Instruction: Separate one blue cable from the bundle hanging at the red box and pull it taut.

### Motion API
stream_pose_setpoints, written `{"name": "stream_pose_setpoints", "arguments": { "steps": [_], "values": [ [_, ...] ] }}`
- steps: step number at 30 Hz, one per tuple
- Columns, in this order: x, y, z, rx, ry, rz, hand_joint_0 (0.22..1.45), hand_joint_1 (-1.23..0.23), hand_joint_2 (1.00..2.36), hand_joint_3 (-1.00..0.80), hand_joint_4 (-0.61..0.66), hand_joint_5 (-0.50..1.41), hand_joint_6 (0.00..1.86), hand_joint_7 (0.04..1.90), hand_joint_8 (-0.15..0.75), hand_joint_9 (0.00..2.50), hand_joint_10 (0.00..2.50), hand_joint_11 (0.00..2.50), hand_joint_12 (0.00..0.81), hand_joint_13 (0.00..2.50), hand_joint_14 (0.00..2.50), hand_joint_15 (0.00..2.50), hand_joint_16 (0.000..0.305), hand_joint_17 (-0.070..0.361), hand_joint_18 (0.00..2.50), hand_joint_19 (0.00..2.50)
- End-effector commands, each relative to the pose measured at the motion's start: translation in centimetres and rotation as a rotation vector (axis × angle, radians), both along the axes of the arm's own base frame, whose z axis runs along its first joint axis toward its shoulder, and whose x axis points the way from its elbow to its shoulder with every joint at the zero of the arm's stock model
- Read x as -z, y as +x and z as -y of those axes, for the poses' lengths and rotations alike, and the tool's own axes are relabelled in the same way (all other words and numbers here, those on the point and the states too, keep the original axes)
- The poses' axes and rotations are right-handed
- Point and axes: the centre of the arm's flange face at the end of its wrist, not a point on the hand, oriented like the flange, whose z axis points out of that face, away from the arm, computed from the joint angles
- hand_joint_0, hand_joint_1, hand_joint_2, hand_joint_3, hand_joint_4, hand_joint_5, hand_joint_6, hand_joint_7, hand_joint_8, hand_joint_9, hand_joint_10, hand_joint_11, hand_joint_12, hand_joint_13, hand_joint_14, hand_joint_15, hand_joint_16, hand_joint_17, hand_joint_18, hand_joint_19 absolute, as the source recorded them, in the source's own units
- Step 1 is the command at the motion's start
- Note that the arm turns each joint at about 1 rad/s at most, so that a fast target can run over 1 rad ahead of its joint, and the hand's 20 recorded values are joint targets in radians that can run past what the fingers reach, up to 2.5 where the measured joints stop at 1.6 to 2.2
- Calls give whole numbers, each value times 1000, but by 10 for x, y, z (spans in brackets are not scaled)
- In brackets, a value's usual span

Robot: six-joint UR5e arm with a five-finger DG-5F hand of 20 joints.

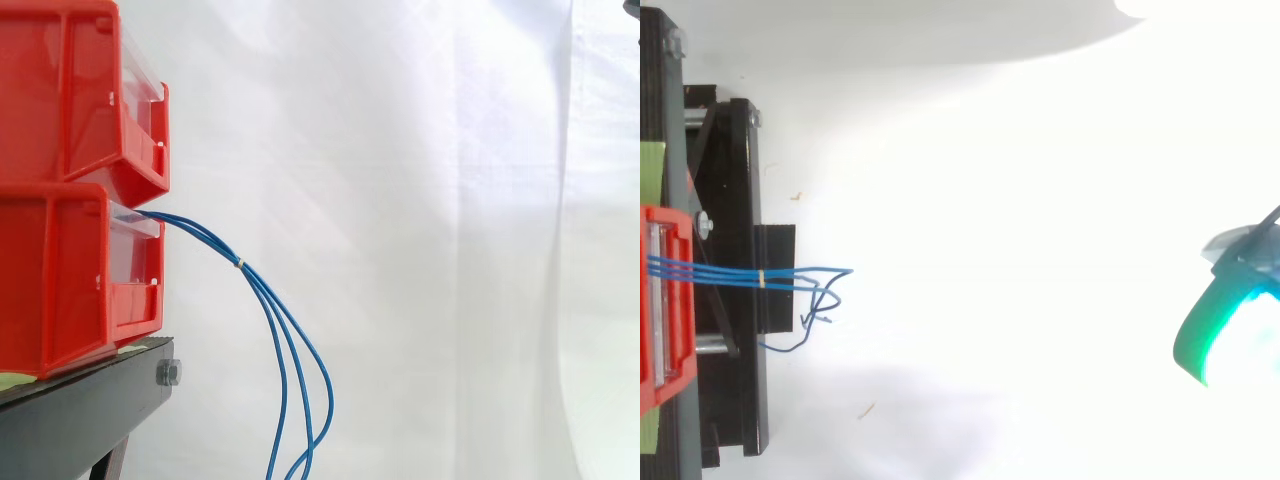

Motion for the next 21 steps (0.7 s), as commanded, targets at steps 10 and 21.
{"name": "stream_pose_setpoints", "arguments": {
  "steps": [10,21],
  "values": [
    [1,1,-4,-9,-1,-1,485,-443,1000,-500,91,-249,502,660,225,310,0,0,359,502,8,191,63,142,474,288],
    [0,0,-4,-7,1,0,488,-445,1000,-500,103,-243,502,662,233,339,0,0,361,518,8,196,63,141,487,299]
  ]
}}
